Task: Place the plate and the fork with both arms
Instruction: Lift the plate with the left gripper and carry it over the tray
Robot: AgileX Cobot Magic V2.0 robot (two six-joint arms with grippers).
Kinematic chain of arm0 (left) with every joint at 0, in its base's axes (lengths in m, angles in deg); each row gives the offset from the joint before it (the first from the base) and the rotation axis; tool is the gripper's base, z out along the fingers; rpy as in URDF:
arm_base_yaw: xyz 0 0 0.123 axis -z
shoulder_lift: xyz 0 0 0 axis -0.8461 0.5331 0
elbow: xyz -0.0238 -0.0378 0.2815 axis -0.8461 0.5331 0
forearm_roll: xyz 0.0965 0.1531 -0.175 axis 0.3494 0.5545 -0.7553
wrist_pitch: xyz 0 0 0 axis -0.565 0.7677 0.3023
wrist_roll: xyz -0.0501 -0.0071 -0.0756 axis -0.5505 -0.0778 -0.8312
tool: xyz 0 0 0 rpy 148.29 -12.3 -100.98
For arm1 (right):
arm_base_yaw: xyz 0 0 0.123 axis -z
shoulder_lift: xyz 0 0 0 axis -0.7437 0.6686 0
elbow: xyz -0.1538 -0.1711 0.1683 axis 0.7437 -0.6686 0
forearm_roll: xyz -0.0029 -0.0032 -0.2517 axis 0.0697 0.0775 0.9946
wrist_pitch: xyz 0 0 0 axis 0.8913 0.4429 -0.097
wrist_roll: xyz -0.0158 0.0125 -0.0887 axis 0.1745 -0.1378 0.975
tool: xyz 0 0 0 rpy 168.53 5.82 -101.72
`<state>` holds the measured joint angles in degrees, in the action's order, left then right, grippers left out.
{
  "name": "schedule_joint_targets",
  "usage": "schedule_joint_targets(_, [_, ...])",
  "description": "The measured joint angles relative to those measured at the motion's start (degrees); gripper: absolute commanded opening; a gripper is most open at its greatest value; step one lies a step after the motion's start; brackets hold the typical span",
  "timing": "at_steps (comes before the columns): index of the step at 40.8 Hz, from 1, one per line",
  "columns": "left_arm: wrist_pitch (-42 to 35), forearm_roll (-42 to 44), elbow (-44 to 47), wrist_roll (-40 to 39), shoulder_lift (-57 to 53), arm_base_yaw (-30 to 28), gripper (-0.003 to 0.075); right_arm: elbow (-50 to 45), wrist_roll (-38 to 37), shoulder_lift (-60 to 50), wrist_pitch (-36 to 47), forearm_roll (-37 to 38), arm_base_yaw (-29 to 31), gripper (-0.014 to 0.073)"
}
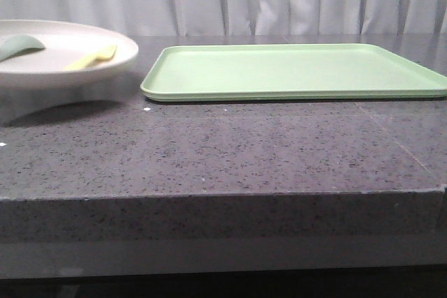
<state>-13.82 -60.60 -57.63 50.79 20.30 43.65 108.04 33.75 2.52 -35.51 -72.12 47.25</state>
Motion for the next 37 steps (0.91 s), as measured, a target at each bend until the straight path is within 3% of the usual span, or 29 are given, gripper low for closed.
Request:
schedule_joint_targets(6, [0.3,-5.6,-1.3,1.7,0.0,-0.9,-0.0018,0.0,0.0,0.0,0.0,0.0,0.0,0.0552])
schedule_joint_targets(13, [-0.7,-6.0,-2.7,0.8,0.0,3.2,-0.0018,0.0,0.0,0.0,0.0,0.0,0.0,0.0552])
schedule_joint_targets(30, [-7.0,-6.8,-13.0,-5.7,9.7,24.2,-0.0018,0.0,0.0,0.0,0.0,0.0,0.0,0.0552])
schedule_joint_targets(37, [-9.5,-6.9,-18.7,-8.1,16.0,30.0,-0.0018,0.0,0.0,0.0,0.0,0.0,0.0,0.0552])
